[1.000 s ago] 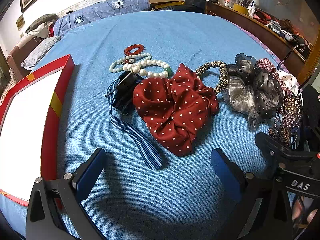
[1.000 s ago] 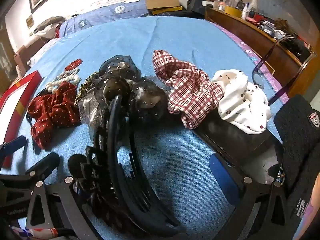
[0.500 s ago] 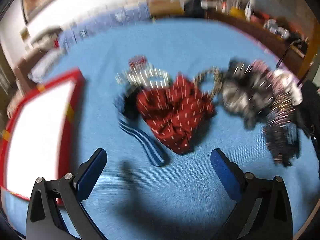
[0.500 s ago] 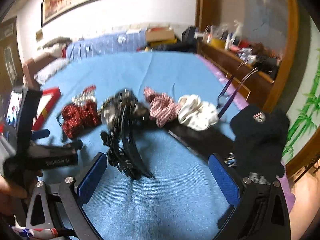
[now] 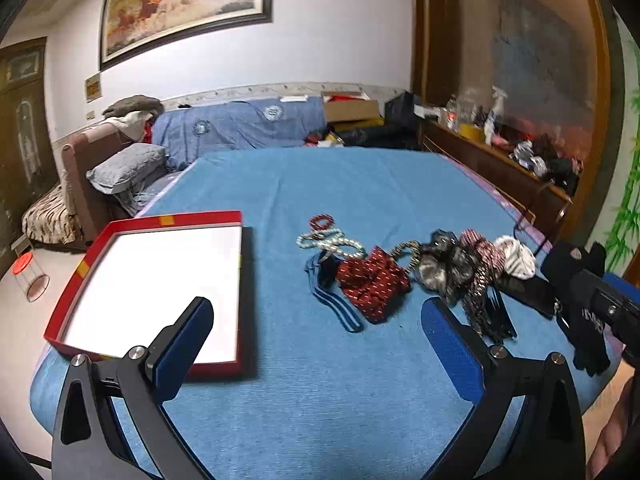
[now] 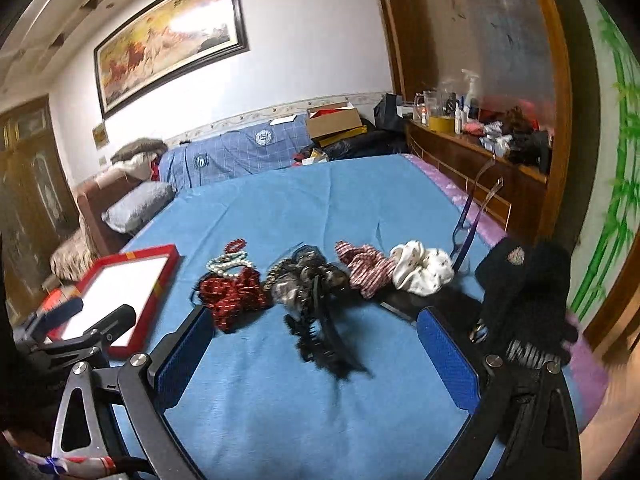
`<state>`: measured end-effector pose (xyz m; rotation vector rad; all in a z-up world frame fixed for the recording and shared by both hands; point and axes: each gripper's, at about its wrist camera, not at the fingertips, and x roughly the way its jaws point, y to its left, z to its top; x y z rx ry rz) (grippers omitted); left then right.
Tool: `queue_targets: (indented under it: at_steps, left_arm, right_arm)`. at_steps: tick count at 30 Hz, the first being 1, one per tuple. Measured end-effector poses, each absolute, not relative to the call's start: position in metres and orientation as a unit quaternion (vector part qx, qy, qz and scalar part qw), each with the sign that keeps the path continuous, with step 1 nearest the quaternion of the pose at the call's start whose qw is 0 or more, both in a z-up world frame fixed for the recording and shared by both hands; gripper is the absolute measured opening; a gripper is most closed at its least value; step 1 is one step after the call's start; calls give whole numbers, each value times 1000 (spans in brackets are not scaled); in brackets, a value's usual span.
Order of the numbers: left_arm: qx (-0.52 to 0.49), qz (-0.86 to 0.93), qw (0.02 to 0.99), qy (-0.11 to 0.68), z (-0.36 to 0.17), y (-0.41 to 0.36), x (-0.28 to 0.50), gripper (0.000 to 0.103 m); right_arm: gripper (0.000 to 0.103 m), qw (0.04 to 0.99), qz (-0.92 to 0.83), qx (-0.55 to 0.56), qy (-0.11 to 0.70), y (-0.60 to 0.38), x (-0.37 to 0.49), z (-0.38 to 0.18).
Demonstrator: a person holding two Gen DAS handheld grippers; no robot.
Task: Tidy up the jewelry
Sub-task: 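Move the right tool toward the black claw clip in the pile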
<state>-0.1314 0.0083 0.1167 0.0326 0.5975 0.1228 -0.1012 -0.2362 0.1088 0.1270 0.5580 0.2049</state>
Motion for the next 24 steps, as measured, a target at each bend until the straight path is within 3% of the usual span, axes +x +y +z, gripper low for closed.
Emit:
queue_targets:
  at_steps: [24]
  left_arm:
    - [-6,49,941,335,87,26,-122,103]
  right_arm:
    - [103,948,94,54,300,-223,-98,91]
